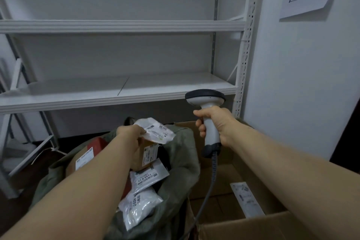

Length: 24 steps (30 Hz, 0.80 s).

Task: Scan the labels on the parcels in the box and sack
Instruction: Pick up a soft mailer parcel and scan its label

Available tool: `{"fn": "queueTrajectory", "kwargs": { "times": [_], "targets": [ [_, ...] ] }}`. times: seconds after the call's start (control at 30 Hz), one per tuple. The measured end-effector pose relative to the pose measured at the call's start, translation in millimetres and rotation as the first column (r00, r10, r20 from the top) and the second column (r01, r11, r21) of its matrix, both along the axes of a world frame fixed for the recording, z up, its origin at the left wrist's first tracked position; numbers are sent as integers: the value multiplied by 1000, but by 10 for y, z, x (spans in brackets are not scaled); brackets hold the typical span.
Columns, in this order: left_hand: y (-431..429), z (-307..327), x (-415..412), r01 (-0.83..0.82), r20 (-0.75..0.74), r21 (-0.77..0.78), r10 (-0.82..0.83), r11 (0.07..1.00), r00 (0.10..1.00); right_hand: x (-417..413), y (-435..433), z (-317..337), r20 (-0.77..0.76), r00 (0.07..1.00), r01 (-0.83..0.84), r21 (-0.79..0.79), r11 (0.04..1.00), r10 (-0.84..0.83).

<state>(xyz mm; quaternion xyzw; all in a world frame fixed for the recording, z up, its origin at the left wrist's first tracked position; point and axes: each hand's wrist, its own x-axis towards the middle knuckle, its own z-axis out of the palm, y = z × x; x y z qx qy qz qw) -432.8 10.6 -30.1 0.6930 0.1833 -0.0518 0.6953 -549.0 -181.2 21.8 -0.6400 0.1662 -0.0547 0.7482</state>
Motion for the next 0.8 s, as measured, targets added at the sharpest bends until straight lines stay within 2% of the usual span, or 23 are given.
{"fn": "queueTrajectory", "kwargs": {
  "times": [0.07,0.13,0.23,0.33,0.4,0.47,0.5,0.57,0.63,0.7,0.8],
  "targets": [
    [38,-102,-16,13,21,124,-16,992,1000,32,18,-88,-31,1000,-5,17,1000,5],
    [7,-153,-23,37,124,258,-71,965,990,60,20,-173,-58,998,-17,24,1000,18],
    [-125,-200,7,46,236,533,-201,845,951,94,-10,-284,-81,996,-24,52,998,28],
    [-254,-343,102,59,212,666,-265,744,941,151,-94,-405,-107,994,-1,60,998,7],
    [-342,-486,138,102,118,753,-286,650,951,187,-190,-507,-126,992,26,53,998,-19],
    [-446,-596,144,117,28,807,-236,579,971,205,-302,-611,-143,989,39,68,997,-29],
    [-525,-639,134,85,28,835,-197,544,980,210,-377,-677,-152,988,48,79,996,-36],
    [-675,-696,113,-21,130,883,-201,469,971,221,-524,-798,-176,982,79,85,993,-63],
    [-881,-765,136,-73,236,900,-341,430,910,244,-695,-939,-221,969,133,80,988,-113],
    [-1168,-826,144,-51,272,913,-511,405,816,264,-903,-1097,-284,946,183,76,980,-154],
    [-1705,-973,110,134,183,918,-697,374,693,272,-1230,-1355,-399,897,225,43,973,-190]
  ]
}}
